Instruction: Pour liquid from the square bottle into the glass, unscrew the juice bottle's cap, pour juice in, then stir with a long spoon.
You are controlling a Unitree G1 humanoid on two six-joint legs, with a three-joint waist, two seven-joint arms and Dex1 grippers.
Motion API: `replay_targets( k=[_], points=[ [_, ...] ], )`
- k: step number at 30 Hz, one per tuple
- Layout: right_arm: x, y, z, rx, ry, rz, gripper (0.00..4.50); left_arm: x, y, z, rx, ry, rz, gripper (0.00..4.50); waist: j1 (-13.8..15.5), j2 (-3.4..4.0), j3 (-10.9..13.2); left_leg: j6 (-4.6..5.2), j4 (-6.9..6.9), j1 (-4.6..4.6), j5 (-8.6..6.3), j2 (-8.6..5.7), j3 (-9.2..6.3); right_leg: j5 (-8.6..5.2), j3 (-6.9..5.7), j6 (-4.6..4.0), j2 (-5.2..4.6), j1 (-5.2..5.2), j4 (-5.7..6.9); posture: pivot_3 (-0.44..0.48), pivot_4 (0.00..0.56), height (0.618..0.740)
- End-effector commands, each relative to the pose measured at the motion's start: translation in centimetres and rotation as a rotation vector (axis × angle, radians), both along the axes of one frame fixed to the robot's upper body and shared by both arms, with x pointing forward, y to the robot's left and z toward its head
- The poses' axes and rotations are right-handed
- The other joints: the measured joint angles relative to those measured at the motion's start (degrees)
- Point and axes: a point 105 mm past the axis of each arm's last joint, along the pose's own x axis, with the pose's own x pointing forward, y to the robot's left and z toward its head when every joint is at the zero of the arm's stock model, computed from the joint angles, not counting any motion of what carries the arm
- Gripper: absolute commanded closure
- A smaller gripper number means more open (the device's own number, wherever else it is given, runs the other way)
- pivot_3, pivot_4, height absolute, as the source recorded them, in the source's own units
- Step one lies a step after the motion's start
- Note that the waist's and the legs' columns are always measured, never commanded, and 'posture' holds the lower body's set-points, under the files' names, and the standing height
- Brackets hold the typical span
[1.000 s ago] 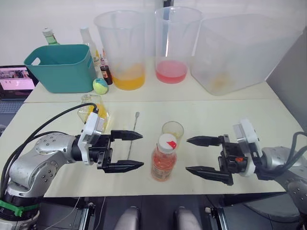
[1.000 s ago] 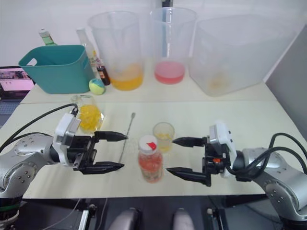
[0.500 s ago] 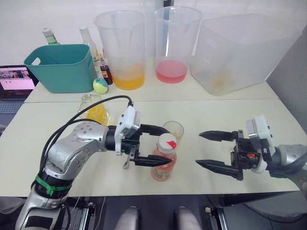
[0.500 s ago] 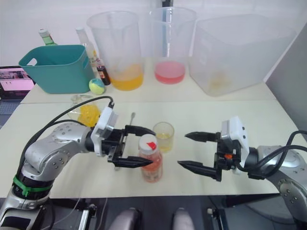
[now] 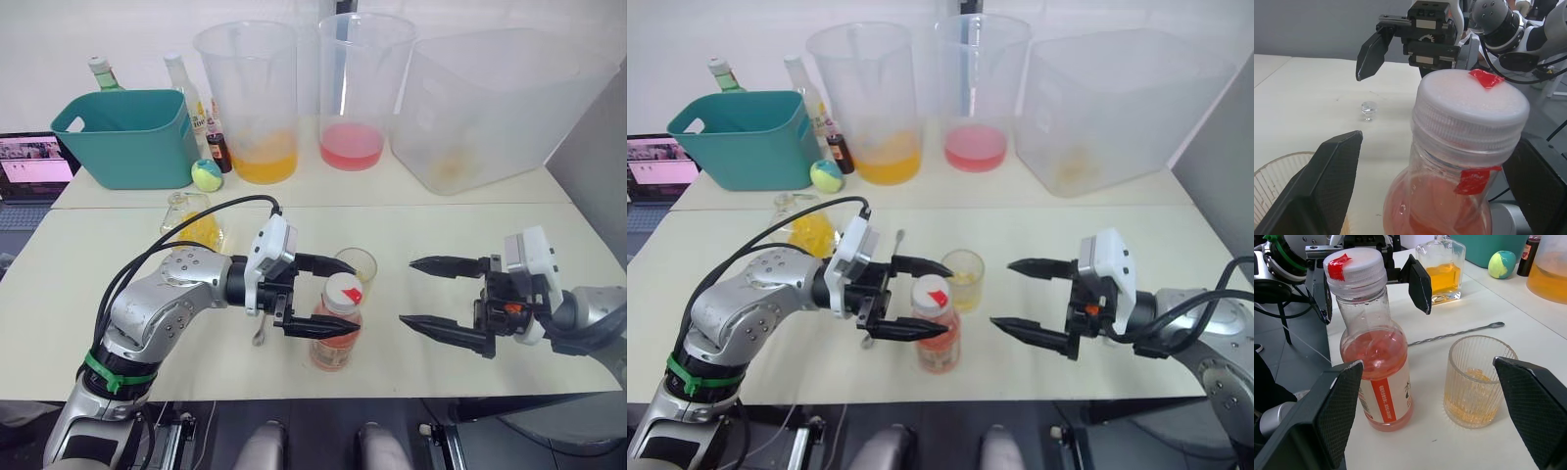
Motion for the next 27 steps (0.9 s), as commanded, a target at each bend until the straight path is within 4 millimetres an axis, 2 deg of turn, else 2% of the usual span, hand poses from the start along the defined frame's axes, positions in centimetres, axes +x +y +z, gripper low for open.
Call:
replay_targets(
  k=[1,9,19,21,27],
  points=[
    [-0.3,0.2,0.9,-0.018,-0.057,0.010,0.01,-0.4,0.2,0.3,-0.002,-0.012,-0.016,0.00,0.0,0.00,0.0,0.00,0.00,0.00,0.00,0.00,0.00,0.00,0.00,0.00,0.00,0.00,0.00,0.000,0.150,0.738],
    [-0.2,0.2,0.9,-0.022,-0.064,0.002,0.01,-0.6,0.3,-0.3,0.002,-0.004,-0.017,0.00,0.0,0.00,0.0,0.00,0.00,0.00,0.00,0.00,0.00,0.00,0.00,0.00,0.00,0.00,0.00,0.000,0.150,0.738],
    [-0.3,0.4,0.4,-0.031,-0.053,0.008,0.00,-0.8,0.5,-0.3,-0.018,-0.017,-0.019,3.11,0.0,0.00,0.0,0.00,0.01,-0.01,0.00,0.00,0.00,0.00,0.00,0.00,0.00,0.00,0.00,0.000,0.150,0.738],
    [-0.3,0.4,0.3,-0.033,-0.050,0.011,0.00,-0.7,0.5,-0.3,-0.018,-0.021,-0.019,3.30,0.0,0.00,0.0,0.00,0.01,-0.01,0.00,0.00,0.00,0.00,0.00,0.00,-0.01,0.00,0.00,0.000,0.150,0.738],
    [-0.4,1.3,0.2,-0.032,-0.058,0.024,0.00,-0.3,0.6,-0.7,-0.016,-0.077,-0.003,3.30,0.0,0.00,0.0,0.00,0.01,-0.01,0.00,0.00,0.00,0.00,0.00,0.00,-0.01,0.00,0.00,0.000,0.150,0.738]
  ],
)
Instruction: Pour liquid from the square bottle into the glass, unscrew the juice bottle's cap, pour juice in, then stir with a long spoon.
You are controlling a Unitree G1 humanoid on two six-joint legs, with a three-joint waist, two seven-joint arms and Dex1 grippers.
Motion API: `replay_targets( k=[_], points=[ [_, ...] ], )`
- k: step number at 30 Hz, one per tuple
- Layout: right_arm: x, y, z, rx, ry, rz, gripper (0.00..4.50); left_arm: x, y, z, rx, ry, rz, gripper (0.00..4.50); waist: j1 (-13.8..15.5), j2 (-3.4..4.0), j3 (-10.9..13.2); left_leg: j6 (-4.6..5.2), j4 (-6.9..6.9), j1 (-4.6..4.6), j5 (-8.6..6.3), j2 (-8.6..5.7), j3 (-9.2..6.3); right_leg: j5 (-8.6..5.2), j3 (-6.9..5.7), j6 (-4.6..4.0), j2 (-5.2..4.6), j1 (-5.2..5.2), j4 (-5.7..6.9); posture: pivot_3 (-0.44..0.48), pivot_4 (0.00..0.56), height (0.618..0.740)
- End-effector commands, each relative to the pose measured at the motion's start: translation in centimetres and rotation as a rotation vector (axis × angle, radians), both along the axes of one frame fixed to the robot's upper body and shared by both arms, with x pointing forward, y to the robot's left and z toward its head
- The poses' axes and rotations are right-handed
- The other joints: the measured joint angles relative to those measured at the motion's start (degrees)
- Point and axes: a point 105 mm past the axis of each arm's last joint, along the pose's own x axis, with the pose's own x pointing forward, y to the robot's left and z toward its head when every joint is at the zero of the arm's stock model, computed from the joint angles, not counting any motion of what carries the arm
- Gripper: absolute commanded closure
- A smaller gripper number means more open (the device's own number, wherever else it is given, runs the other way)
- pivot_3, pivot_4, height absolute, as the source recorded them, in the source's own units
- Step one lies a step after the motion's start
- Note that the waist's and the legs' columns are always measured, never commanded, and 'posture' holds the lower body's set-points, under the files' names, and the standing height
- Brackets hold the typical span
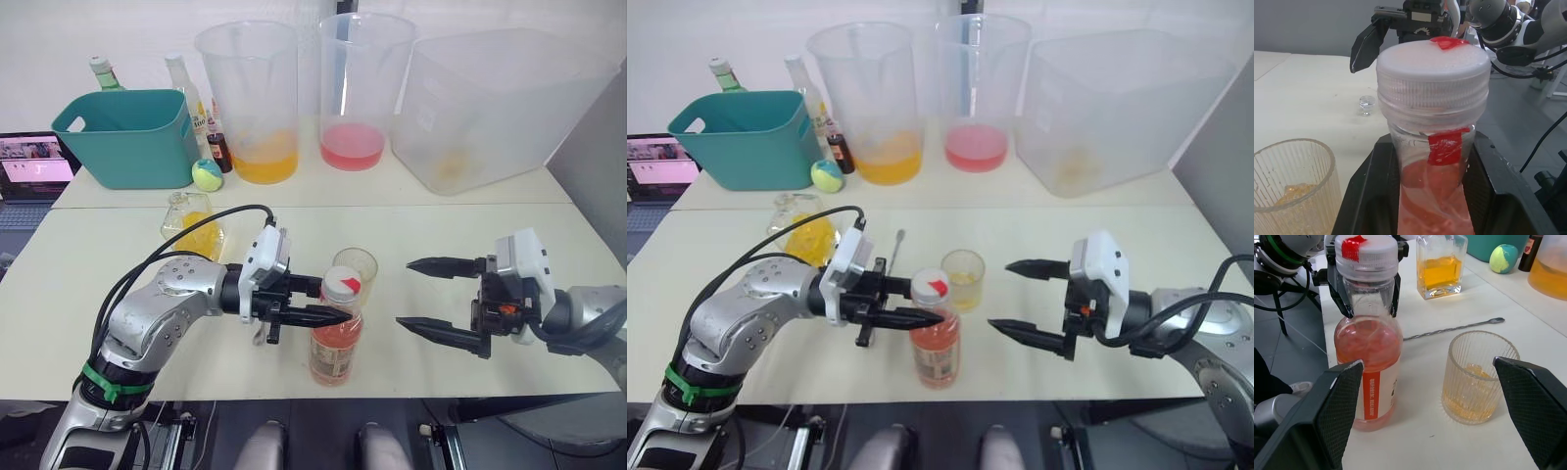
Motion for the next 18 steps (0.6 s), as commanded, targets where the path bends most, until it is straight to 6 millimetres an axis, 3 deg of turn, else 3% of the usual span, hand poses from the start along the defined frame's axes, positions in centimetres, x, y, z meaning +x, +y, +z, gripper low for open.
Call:
replay_targets(
  k=[1,6,10,18],
  points=[
    [-0.5,1.3,1.2,0.018,-0.064,0.033,0.00,0.0,0.0,0.3,-0.009,-0.078,-0.003,3.30,0.0,0.00,0.0,0.00,0.00,0.00,0.00,0.00,0.00,0.00,0.00,0.00,0.00,0.00,0.00,0.000,0.150,0.738],
    [-1.1,3.5,2.8,0.077,-0.101,0.080,0.00,0.6,-0.2,0.1,-0.009,-0.182,0.009,3.30,0.1,0.00,0.0,-0.02,0.00,0.00,0.01,0.01,-0.01,0.00,0.00,0.00,0.00,0.00,-0.01,0.000,0.150,0.738],
    [-1.7,5.0,2.7,0.085,-0.096,0.107,0.00,0.8,-0.5,0.1,-0.020,-0.188,0.011,3.30,0.1,0.00,0.0,-0.02,0.02,-0.01,0.02,-0.01,-0.03,0.00,-0.01,0.00,-0.02,0.01,-0.01,0.000,0.150,0.738],
    [-1.4,6.1,2.8,0.102,-0.115,0.085,0.00,0.7,-0.6,-0.2,0.016,-0.184,-0.009,3.30,0.0,0.00,0.0,-0.02,0.04,-0.02,0.02,-0.04,-0.05,0.00,-0.02,0.01,-0.03,0.01,0.01,0.000,0.150,0.738]
  ],
)
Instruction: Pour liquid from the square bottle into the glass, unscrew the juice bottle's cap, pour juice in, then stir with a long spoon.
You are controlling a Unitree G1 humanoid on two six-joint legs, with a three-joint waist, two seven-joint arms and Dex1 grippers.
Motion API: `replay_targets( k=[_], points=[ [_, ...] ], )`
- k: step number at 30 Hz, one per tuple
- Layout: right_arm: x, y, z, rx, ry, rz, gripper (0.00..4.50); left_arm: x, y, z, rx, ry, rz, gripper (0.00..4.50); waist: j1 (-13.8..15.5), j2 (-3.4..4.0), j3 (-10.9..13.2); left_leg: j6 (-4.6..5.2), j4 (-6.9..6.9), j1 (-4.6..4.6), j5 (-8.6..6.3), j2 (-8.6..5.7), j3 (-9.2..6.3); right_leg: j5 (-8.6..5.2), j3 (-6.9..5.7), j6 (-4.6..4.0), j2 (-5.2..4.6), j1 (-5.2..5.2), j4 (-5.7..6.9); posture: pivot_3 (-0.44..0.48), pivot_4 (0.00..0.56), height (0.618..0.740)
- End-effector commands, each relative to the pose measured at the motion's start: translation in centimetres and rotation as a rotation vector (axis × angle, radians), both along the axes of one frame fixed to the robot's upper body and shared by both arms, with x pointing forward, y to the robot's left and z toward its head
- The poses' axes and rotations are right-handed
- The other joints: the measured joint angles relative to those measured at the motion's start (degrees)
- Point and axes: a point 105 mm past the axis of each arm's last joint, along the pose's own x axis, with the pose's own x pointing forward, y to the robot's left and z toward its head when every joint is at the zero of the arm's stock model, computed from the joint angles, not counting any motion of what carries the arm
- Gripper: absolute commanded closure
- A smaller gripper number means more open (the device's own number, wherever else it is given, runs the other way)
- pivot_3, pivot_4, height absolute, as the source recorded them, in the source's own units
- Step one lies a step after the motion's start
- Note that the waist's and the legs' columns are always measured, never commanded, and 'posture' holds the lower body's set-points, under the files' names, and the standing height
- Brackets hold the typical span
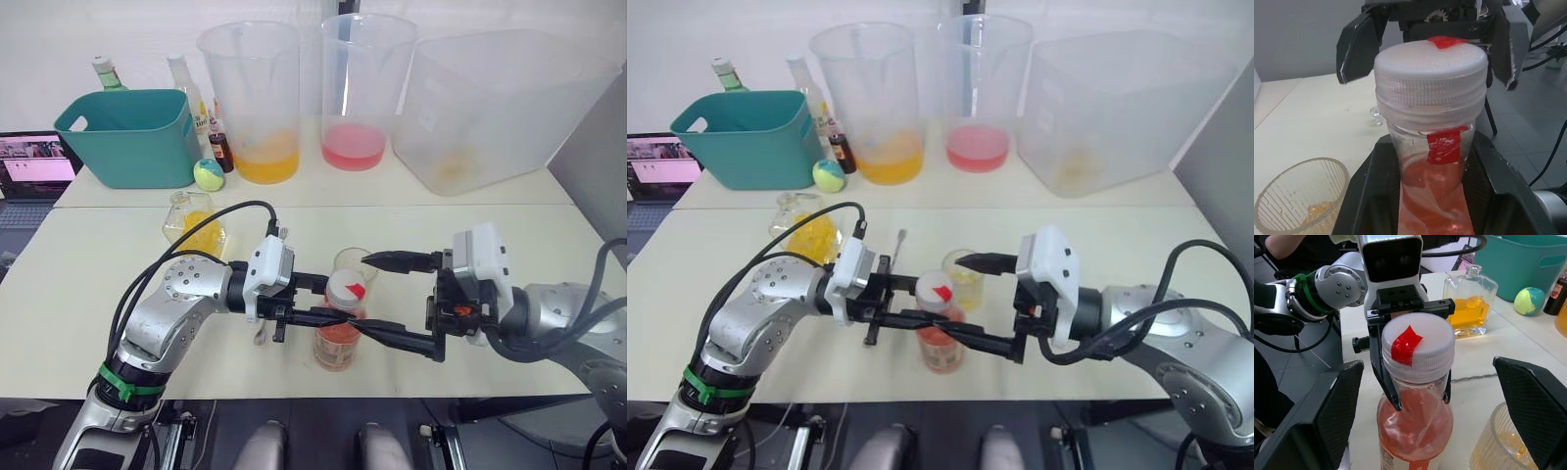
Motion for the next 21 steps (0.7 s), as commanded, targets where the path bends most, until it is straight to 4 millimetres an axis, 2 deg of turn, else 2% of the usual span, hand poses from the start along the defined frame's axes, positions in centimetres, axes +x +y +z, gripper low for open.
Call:
replay_targets(
  k=[1,7,10,15,16,21],
  points=[
    [-0.33,0.85,1.09,0.028,-0.061,0.012,0.00,0.21,-0.03,0.08,0.037,-0.036,0.006,3.30,-0.1,0.00,0.0,0.00,0.00,0.00,0.00,0.00,0.00,0.00,0.00,0.00,0.00,0.00,0.01,0.000,0.150,0.738],
    [-0.30,1.48,0.72,0.025,-0.056,0.015,0.00,0.18,-0.03,0.10,0.045,-0.035,0.002,3.30,-0.1,0.00,0.0,0.00,0.01,0.01,0.00,-0.01,-0.02,0.00,-0.01,0.00,-0.01,0.00,0.01,0.000,0.150,0.738],
    [-0.26,1.61,0.85,0.040,-0.059,0.013,0.80,0.13,-0.01,0.05,0.050,-0.032,0.000,3.30,-0.1,0.00,0.0,0.00,0.00,0.01,0.00,-0.01,-0.03,0.00,-0.01,0.00,0.00,0.00,0.02,0.000,0.150,0.738],
    [-0.29,1.68,1.52,0.065,-0.070,0.013,2.55,0.08,0.05,-0.05,0.060,-0.026,-0.001,3.30,-0.1,0.00,0.0,0.00,0.00,0.01,0.00,0.00,-0.04,0.00,-0.02,0.00,0.01,0.00,0.02,0.000,0.150,0.738],
    [-0.31,1.69,1.56,0.065,-0.071,0.013,2.77,0.07,0.05,-0.05,0.061,-0.026,-0.001,3.30,-0.1,0.00,0.0,0.00,0.00,0.01,0.00,-0.01,-0.03,0.00,-0.02,0.00,0.01,0.00,0.02,0.000,0.150,0.738],
    [-0.43,1.75,1.62,0.068,-0.068,0.018,2.78,-0.02,0.04,-0.09,0.064,-0.023,-0.001,3.30,-0.1,0.00,0.0,0.00,0.00,0.01,0.00,0.00,-0.03,0.00,-0.02,0.00,0.01,-0.01,0.02,0.000,0.150,0.738]
  ],
)
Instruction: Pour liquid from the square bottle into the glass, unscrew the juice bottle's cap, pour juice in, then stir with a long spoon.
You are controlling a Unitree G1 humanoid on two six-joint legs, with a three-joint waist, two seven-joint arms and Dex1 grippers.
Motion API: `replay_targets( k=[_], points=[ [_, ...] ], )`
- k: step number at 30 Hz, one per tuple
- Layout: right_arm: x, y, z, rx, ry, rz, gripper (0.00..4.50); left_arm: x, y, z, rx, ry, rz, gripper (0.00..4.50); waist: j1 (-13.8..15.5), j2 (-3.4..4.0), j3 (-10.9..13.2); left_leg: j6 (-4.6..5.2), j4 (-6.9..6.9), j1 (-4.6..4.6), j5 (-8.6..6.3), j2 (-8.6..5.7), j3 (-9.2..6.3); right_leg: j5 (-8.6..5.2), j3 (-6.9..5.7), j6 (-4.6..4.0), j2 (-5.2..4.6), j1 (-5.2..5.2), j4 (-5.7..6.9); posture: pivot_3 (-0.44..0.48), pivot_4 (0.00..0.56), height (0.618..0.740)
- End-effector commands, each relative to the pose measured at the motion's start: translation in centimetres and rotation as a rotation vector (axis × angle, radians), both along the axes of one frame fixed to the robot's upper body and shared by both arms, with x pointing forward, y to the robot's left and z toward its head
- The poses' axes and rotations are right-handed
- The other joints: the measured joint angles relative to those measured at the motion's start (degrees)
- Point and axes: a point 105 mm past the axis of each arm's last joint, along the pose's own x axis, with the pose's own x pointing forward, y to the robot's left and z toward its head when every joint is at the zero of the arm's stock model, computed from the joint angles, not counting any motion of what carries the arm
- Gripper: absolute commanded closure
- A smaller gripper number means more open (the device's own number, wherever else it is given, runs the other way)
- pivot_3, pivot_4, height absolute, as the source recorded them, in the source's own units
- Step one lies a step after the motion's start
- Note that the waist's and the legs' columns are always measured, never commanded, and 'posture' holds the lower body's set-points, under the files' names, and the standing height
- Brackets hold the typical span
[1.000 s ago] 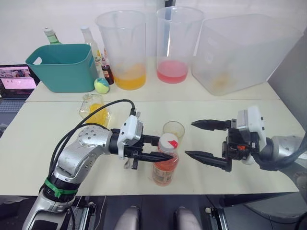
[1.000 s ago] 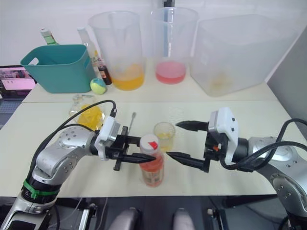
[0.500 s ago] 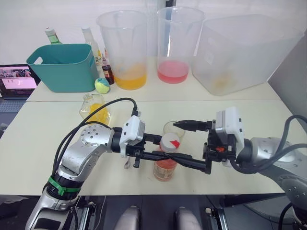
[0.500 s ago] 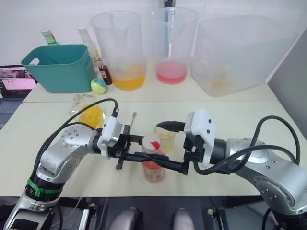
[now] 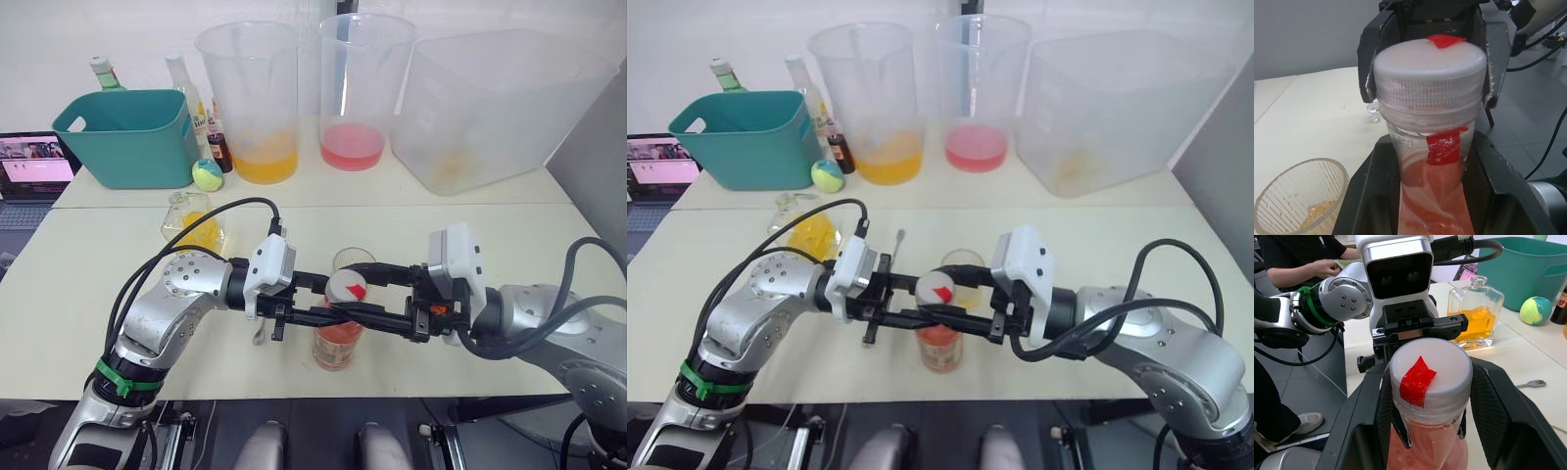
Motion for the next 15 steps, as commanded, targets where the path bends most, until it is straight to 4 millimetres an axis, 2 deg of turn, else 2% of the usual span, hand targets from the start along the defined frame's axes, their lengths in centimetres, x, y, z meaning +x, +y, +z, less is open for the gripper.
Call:
replay_targets(
  k=[1,4,6,10,15],
  points=[
    [-0.32,0.06,1.44,0.028,-0.068,0.000,2.78,-0.06,0.02,-0.23,0.033,-0.010,0.007,3.30,0.0,0.00,0.0,0.00,0.00,0.00,0.00,0.00,0.00,0.00,0.00,0.00,0.00,0.00,0.00,0.000,0.150,0.738],
    [-0.37,0.06,1.39,0.036,-0.049,0.006,2.78,-0.03,0.03,-0.23,0.033,-0.010,0.008,3.30,0.0,0.00,0.0,0.00,0.00,0.00,0.00,0.00,0.00,0.00,0.00,0.00,0.00,0.00,0.00,0.000,0.150,0.738],
    [-0.22,-0.02,1.39,0.036,-0.048,-0.006,1.74,-0.01,0.03,-0.24,0.033,-0.009,0.009,3.30,0.0,0.00,0.0,0.00,0.00,0.00,0.00,0.00,0.00,0.00,0.00,0.00,0.00,0.00,0.00,0.000,0.150,0.738],
    [-0.17,0.07,1.71,0.043,-0.060,-0.011,0.39,-0.01,0.09,-0.32,0.033,-0.008,0.012,3.30,0.0,0.00,0.0,0.00,0.00,0.00,0.00,0.00,-0.01,0.00,0.00,0.00,0.00,0.00,0.00,0.000,0.150,0.738],
    [-0.34,0.15,1.83,0.045,-0.055,0.001,0.39,0.00,0.14,-0.42,0.033,-0.005,0.014,3.30,0.0,0.00,0.0,0.00,0.00,0.00,0.00,0.00,-0.01,0.00,-0.01,0.00,0.00,0.00,0.00,0.000,0.150,0.738]
  ],
)
